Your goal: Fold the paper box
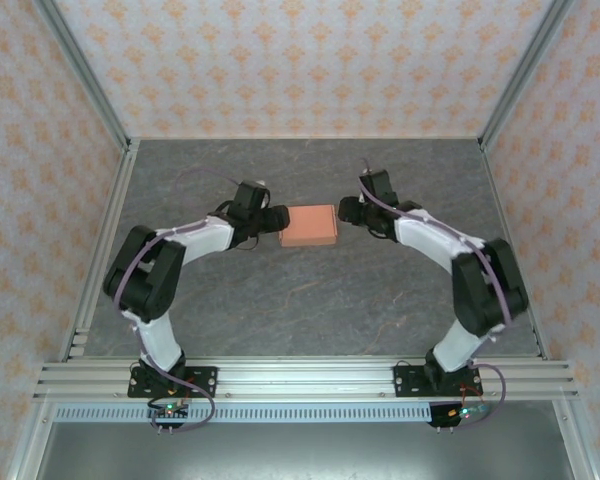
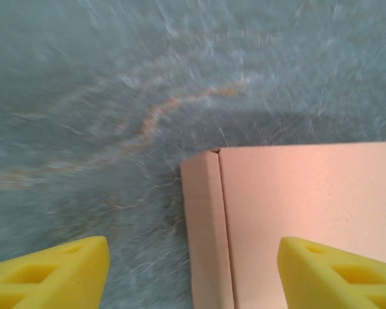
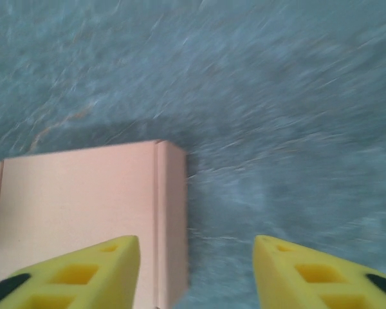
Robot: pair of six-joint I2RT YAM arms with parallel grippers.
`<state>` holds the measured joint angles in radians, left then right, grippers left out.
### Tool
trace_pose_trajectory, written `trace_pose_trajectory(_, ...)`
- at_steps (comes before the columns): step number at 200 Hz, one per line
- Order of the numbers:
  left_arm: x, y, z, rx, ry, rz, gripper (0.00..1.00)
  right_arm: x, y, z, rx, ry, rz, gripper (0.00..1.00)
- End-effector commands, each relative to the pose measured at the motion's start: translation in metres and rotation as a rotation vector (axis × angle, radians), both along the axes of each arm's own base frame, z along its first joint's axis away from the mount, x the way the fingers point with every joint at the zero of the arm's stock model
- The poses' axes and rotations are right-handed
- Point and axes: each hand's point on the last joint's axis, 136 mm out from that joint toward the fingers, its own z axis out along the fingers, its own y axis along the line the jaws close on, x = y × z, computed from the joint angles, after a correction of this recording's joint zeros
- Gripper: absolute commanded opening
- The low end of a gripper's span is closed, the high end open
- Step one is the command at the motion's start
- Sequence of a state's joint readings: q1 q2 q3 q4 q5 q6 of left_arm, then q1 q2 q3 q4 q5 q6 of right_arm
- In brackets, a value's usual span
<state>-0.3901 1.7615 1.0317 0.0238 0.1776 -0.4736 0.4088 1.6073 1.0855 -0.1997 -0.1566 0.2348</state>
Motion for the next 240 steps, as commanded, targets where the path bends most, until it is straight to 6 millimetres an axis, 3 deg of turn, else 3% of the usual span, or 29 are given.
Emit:
trace_pose_trajectory(1, -0.012, 0.041, 0.061, 0.121, -0.184, 0.088, 0.72, -0.021, -0.064, 0.06, -0.245, -0.165, -0.125, 0.56)
trace_pose_trajectory(31, -0.056, 0.102, 0.106, 0.279, -0.354, 0.243, 0.77, -0.054, -0.129, 0.102, -0.436, -0.321, -0.324, 0.65)
trace_pose_trajectory(49, -0.085, 0.136, 0.123, 0.355, -0.434, 0.335, 0.9, -0.072, -0.154, 0.115, -0.476, -0.406, -0.431, 0.82)
trace_pose_trajectory(67, -0.109, 0.16, 0.132, 0.401, -0.492, 0.389, 1.0, -0.083, -0.167, 0.114, -0.474, -0.474, -0.498, 1.0)
trace_pose_trajectory(106, -0.138, 0.199, 0.127, 0.487, -0.567, 0.476, 1.0, -0.096, -0.185, 0.085, -0.519, -0.482, -0.553, 0.99)
trace_pose_trajectory(146, -0.123, 0.214, 0.091, 0.584, -0.518, 0.409, 1.0, -0.091, -0.197, 0.035, -0.559, -0.476, -0.514, 0.99)
trace_pose_trajectory(183, -0.099, 0.21, 0.061, 0.507, -0.523, 0.373, 1.0, -0.084, -0.197, 0.0, -0.461, -0.444, -0.471, 0.99)
trace_pose_trajectory(240, -0.056, 0.197, 0.034, 0.485, -0.514, 0.271, 1.0, -0.054, -0.184, -0.003, -0.426, -0.515, -0.398, 0.99)
